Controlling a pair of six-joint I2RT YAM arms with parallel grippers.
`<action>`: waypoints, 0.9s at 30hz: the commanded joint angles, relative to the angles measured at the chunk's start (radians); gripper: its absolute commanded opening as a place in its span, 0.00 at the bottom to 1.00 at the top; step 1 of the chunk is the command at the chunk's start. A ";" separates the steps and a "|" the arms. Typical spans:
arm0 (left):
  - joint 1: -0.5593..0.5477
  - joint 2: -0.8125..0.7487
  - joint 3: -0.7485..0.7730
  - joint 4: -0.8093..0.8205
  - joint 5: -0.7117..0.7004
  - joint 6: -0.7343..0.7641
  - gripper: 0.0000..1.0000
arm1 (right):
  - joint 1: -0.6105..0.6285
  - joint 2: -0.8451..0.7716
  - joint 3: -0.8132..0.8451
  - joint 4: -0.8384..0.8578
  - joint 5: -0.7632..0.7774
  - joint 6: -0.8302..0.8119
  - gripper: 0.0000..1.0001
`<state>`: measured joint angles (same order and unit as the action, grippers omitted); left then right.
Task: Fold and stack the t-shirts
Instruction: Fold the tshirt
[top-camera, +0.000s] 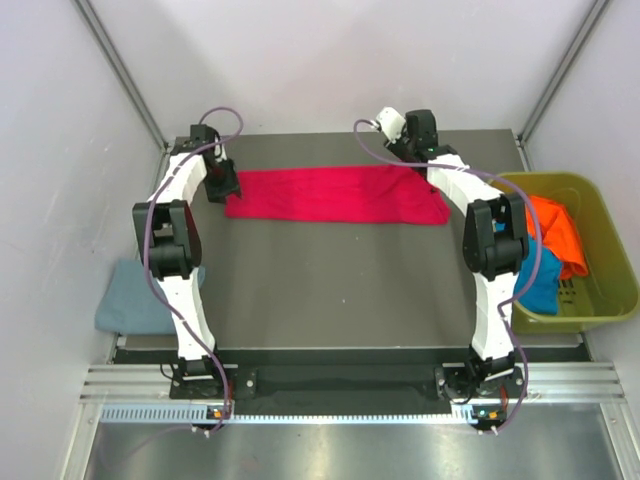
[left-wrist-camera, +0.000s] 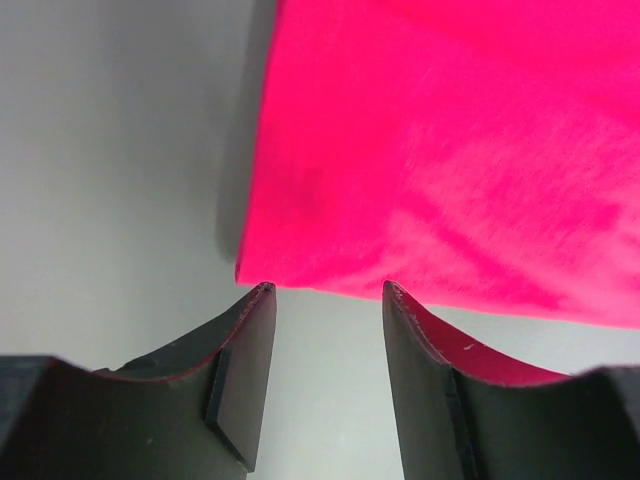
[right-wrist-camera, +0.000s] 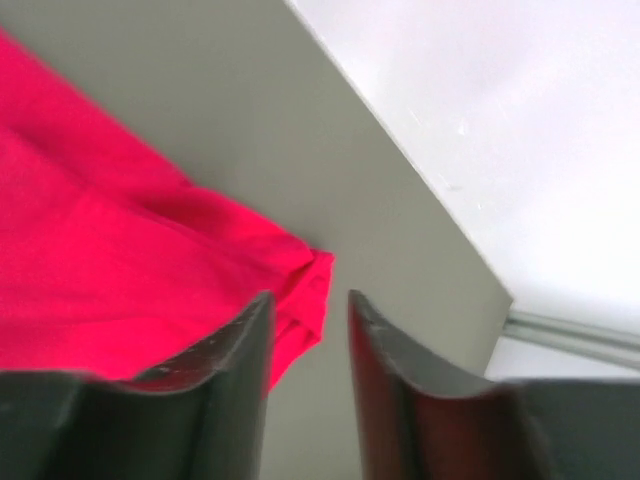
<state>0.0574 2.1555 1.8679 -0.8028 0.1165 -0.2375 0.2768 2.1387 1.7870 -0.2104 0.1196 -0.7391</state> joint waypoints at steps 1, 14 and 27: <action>0.001 -0.040 -0.021 -0.024 0.000 -0.011 0.52 | 0.016 -0.011 -0.020 0.120 0.132 0.010 0.54; 0.025 -0.091 -0.110 -0.004 -0.017 -0.023 0.52 | -0.027 -0.174 -0.086 -0.311 -0.007 0.323 0.76; 0.032 0.043 0.013 0.019 -0.020 -0.008 0.50 | -0.091 -0.148 -0.209 -0.396 -0.017 0.405 0.73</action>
<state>0.0898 2.1780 1.8328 -0.8070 0.1070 -0.2581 0.1902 2.0098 1.5757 -0.5930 0.1032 -0.3668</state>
